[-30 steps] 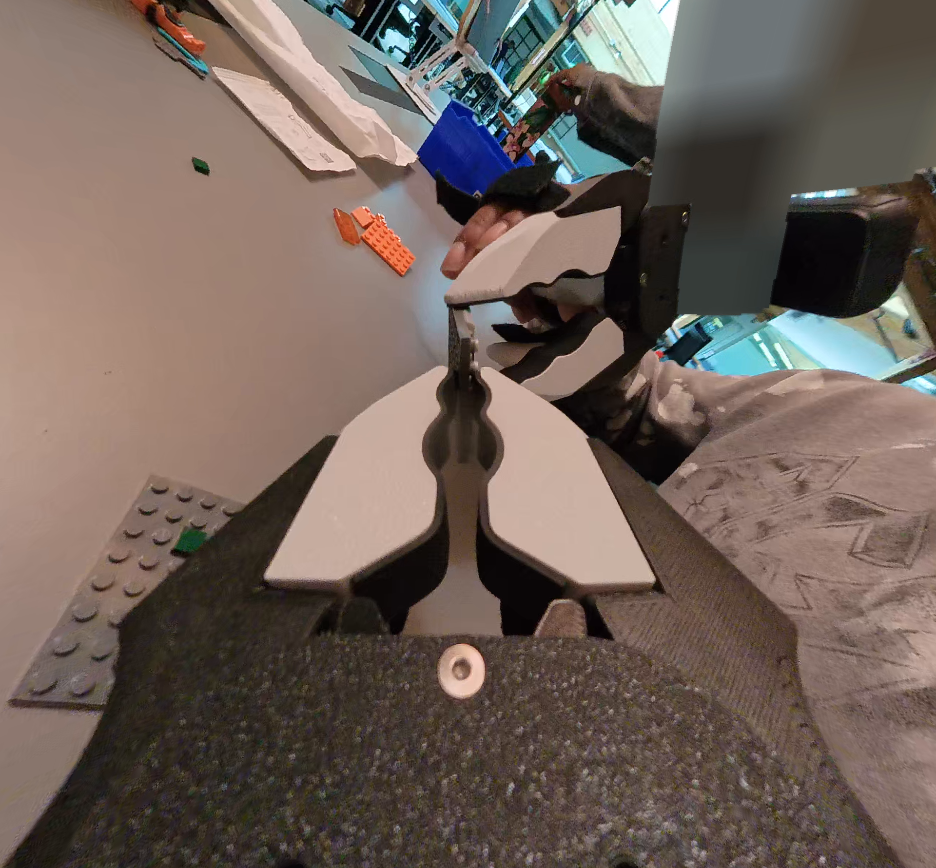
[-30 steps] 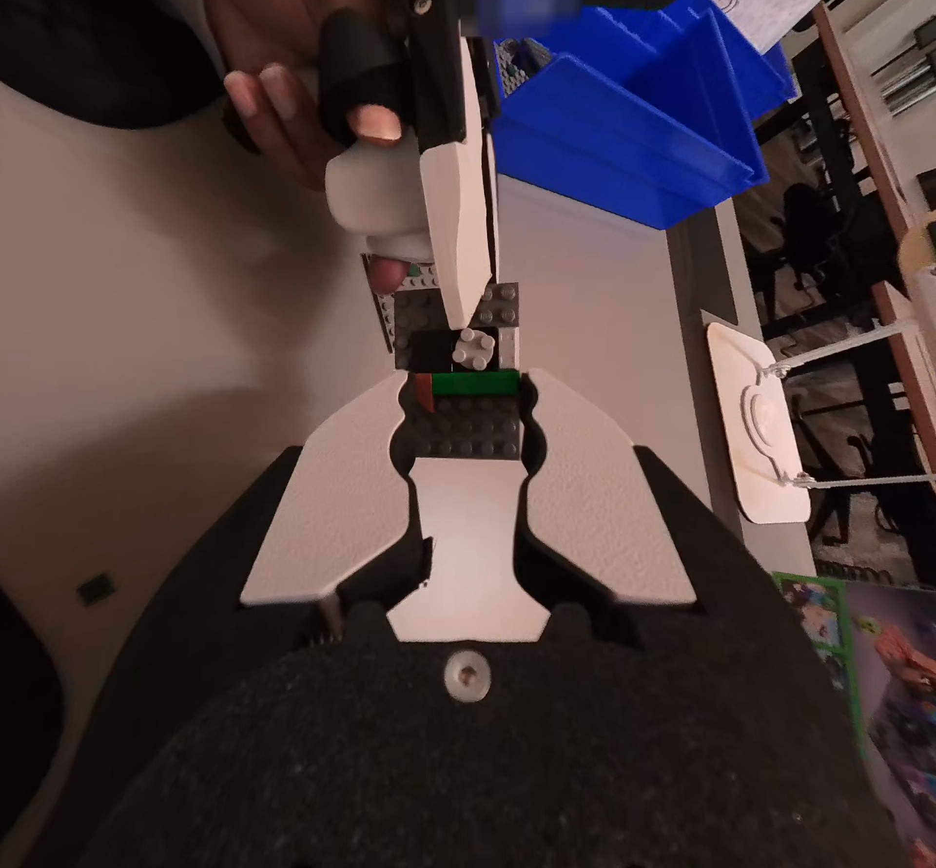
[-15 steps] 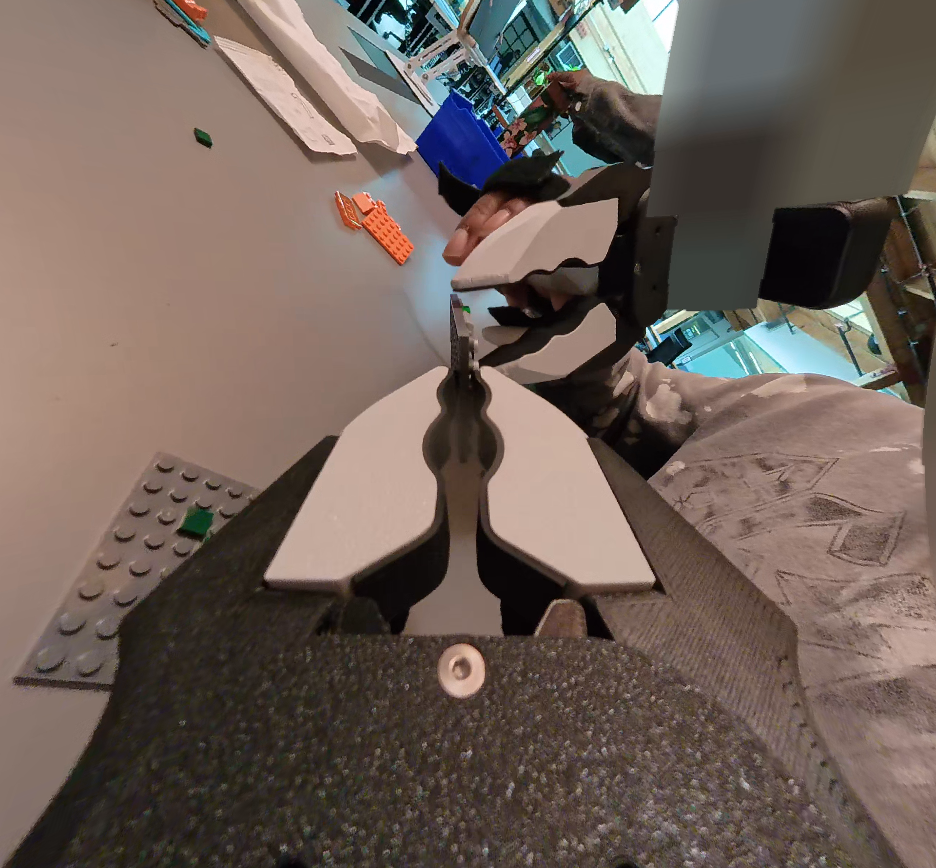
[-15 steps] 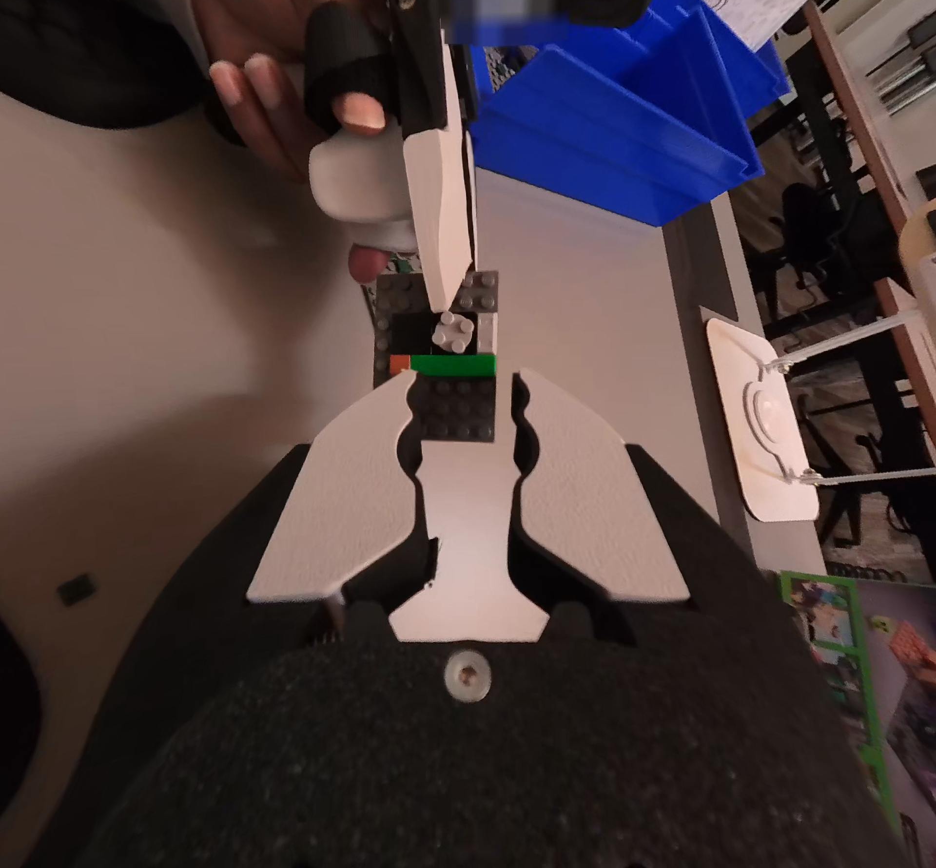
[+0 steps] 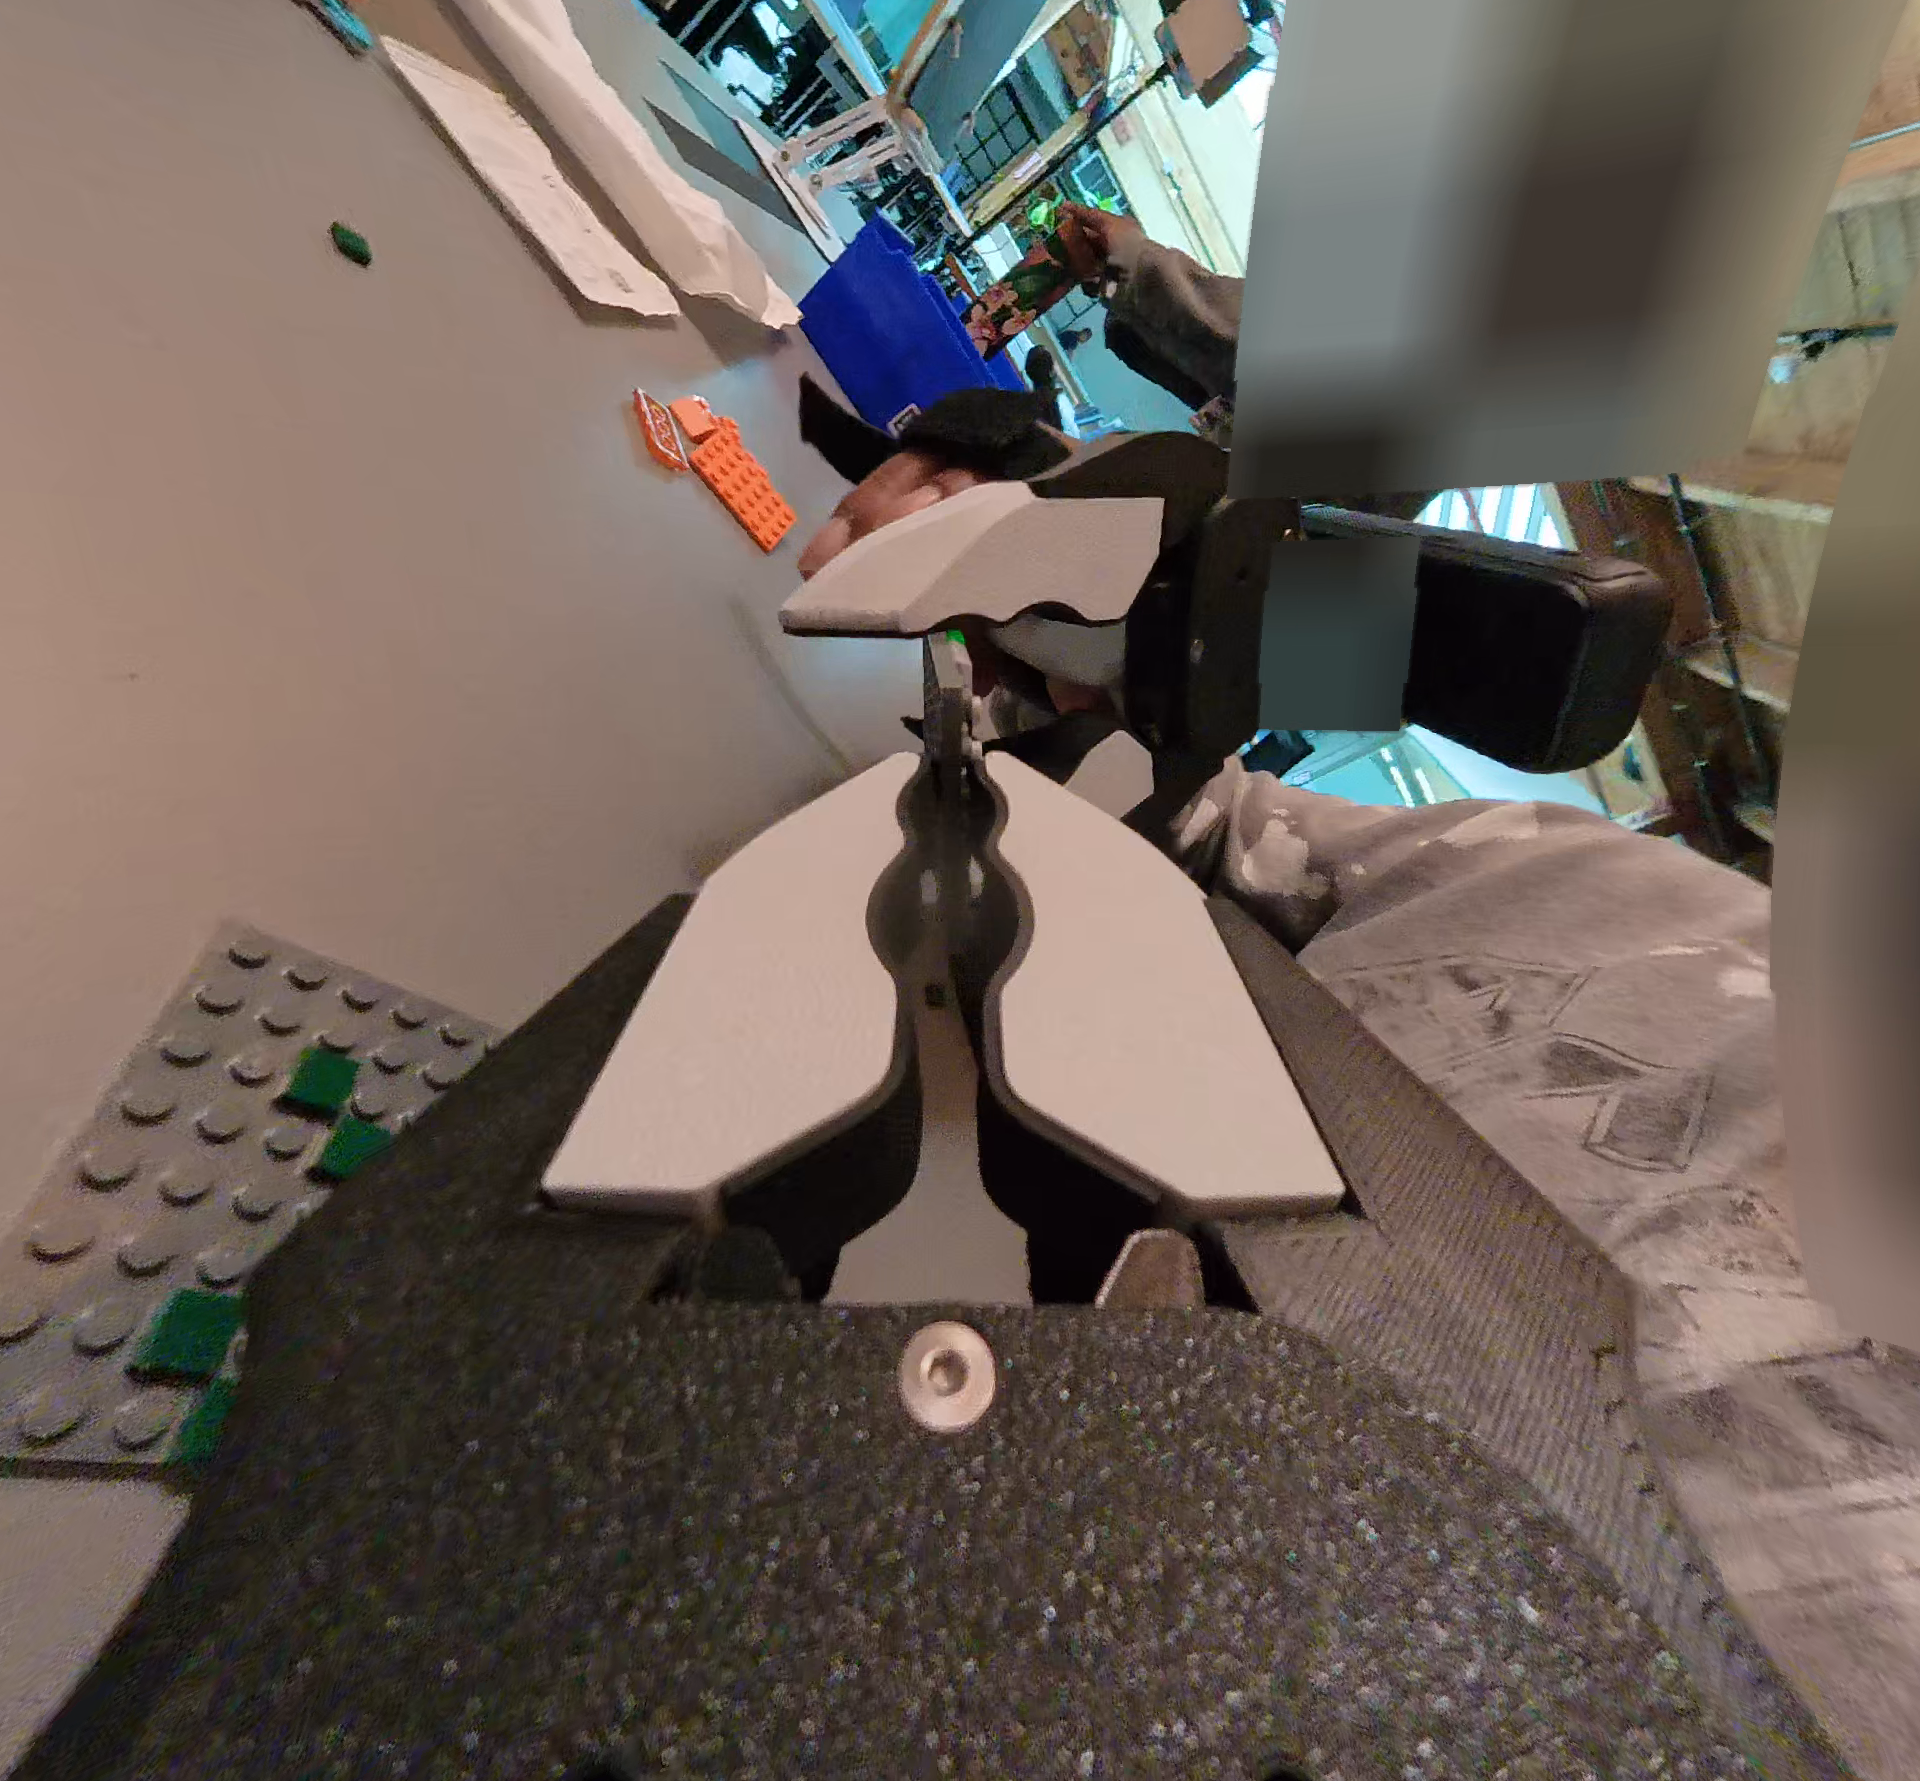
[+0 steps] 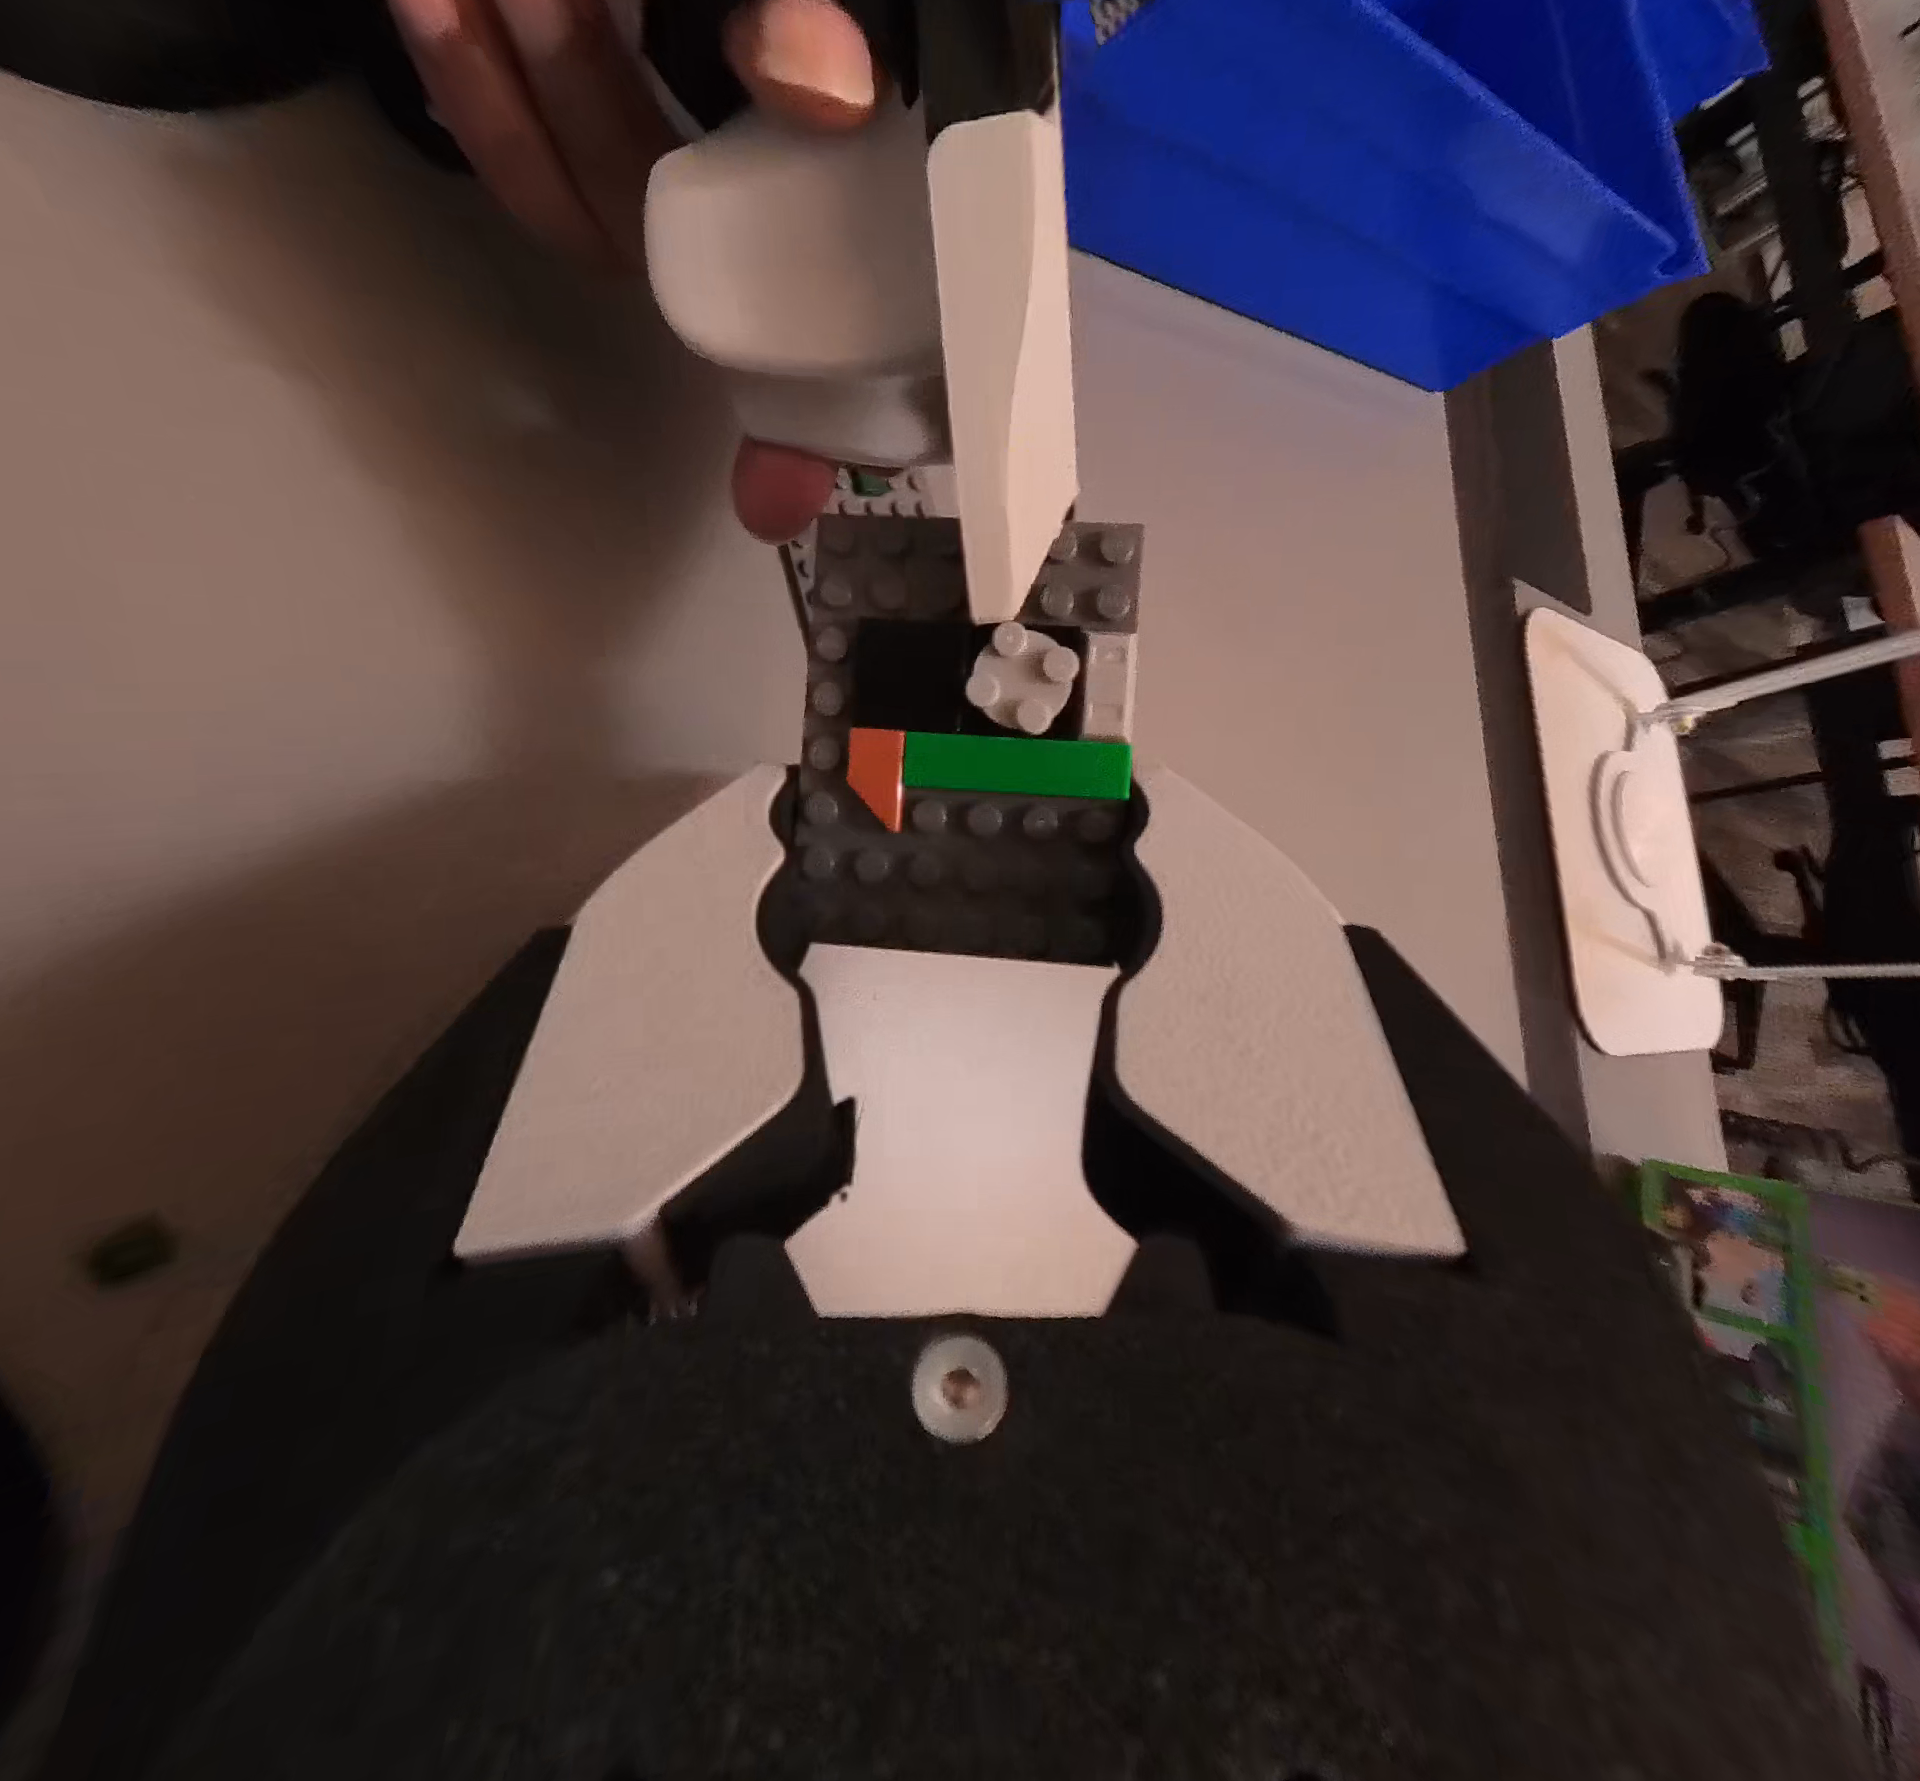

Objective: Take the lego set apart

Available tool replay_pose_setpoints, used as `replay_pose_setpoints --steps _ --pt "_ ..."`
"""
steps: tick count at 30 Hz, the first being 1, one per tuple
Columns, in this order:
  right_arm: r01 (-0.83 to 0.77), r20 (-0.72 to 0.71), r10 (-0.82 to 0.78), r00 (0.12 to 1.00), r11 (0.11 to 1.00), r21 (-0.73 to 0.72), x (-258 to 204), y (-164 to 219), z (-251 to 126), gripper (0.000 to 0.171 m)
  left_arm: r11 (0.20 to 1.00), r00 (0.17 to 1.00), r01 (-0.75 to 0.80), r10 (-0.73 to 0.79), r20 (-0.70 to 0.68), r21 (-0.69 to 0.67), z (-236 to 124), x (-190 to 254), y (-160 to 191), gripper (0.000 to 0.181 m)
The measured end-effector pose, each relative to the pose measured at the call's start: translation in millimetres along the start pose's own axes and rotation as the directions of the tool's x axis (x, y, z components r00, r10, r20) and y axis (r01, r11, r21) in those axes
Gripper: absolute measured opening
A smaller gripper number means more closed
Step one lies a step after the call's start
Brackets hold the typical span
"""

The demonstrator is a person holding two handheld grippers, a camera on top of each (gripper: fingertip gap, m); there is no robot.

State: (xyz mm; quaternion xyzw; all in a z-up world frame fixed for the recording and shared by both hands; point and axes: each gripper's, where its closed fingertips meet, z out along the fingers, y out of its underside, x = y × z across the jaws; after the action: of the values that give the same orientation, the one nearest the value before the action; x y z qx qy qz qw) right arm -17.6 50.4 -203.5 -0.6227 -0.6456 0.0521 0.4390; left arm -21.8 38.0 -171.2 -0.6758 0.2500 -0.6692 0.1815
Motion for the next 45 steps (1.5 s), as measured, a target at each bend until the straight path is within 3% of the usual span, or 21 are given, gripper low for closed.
replay_pose_setpoints --steps 2,5,8,9,15,19,25,30,37,45 --pt "-0.023 0.030 0.022 0.999 1.000 0.018 -1 -2 -3 0.056 1.000 0.999 0.029 -0.029 -0.034 0.009 0 3 0 0.006" --pt "-0.023 0.053 0.021 0.998 0.999 0.031 -2 -2 -6 0.056 0.999 0.998 -0.052 0.052 -0.019 -0.005 3 7 2 0.007" --pt "-0.040 0.066 0.036 0.997 0.997 0.061 -3 -7 -7 0.055 0.991 0.994 -0.113 0.113 -0.014 -0.075 9 10 15 0.024" --pt "-0.031 0.065 0.027 0.998 0.998 0.062 -4 -7 -7 0.055 0.987 0.990 -0.137 0.138 0.005 -0.083 11 9 17 0.011" --pt "0.001 0.020 -0.002 1.000 0.999 0.043 5 -3 -10 0.056 0.974 0.969 -0.213 0.221 0.111 -0.082 12 -1 12 0.006" --pt "-0.124 0.008 0.124 0.992 0.979 0.163 26 -16 -32 0.049 0.928 0.892 -0.352 0.373 0.254 -0.123 4 -13 7 0.006" --pt "-0.050 -0.066 0.062 0.996 0.983 0.179 25 -28 -31 0.020 0.830 0.745 -0.495 0.558 0.366 -0.258 7 -23 13 0.006" --pt "-0.100 -0.067 0.113 0.991 0.980 0.173 21 -29 -20 0.016 0.777 0.660 -0.551 0.629 0.412 -0.303 8 -24 12 0.006" --pt "-0.079 -0.072 0.093 0.993 0.982 0.171 19 -28 -16 0.008 0.783 0.663 -0.538 0.622 0.417 -0.312 6 -26 13 0.006" --pt "-0.089 -0.057 0.101 0.993 0.978 0.188 16 -28 -15 0.008 0.674 0.525 -0.623 0.737 0.425 -0.397 4 -25 15 0.008"
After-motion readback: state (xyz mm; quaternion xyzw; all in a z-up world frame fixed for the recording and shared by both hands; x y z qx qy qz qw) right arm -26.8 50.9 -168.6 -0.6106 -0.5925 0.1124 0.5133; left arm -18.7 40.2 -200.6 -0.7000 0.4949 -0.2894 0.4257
